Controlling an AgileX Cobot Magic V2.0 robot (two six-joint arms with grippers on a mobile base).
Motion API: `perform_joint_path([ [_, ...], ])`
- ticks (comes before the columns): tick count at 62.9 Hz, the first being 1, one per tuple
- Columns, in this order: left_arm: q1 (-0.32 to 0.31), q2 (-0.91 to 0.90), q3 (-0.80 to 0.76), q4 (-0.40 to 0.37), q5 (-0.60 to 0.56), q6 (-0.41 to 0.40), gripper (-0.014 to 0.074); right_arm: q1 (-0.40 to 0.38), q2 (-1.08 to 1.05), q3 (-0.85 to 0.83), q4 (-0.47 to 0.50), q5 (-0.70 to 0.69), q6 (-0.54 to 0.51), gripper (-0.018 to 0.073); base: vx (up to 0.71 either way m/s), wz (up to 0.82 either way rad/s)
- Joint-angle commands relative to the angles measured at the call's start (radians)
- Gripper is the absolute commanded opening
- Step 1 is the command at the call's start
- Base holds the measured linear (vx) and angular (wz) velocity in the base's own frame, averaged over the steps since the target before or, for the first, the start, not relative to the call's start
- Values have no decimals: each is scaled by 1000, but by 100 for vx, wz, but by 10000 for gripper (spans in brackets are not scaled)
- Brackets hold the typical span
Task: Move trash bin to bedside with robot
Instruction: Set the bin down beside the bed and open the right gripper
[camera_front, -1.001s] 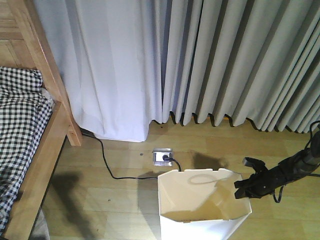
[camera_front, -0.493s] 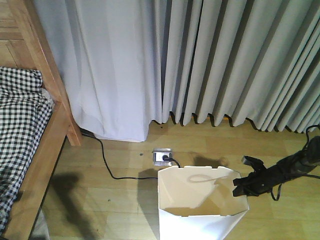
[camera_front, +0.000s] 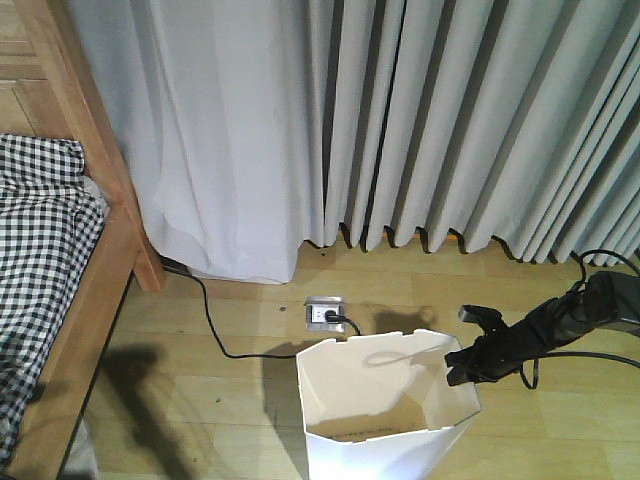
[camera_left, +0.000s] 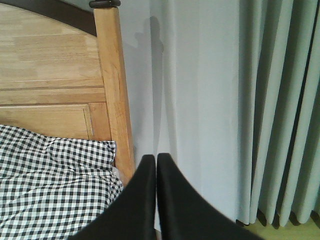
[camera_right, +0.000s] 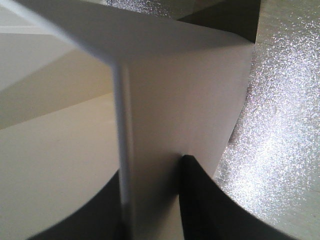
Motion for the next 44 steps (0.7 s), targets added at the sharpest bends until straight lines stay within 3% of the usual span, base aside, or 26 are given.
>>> perform_joint_path([
  [1, -4, -5, -24, -1, -73, -4, -6, 2, -10, -6, 10, 54, 38, 127, 0, 0],
  [10, -4, -5, -24, -1, -73, -4, -6, 2, -10, -6, -26, 19, 127, 293, 0, 0],
  [17, -4, -5, -24, -1, -73, -4, -6, 2, -10, -6, -55, 26, 254, 435, 0, 0],
  [22, -4, -5, -24, -1, -73, -4, -6, 2, -11, -6, -76, 34, 268, 508, 0, 0],
  [29, -4, -5, -24, -1, -73, -4, -6, 2, -11, -6, -101, 19, 260, 552, 0, 0],
  [44, -4, -5, -24, -1, -73, -4, -6, 2, -8, -6, -105, 15, 263, 552, 0, 0],
])
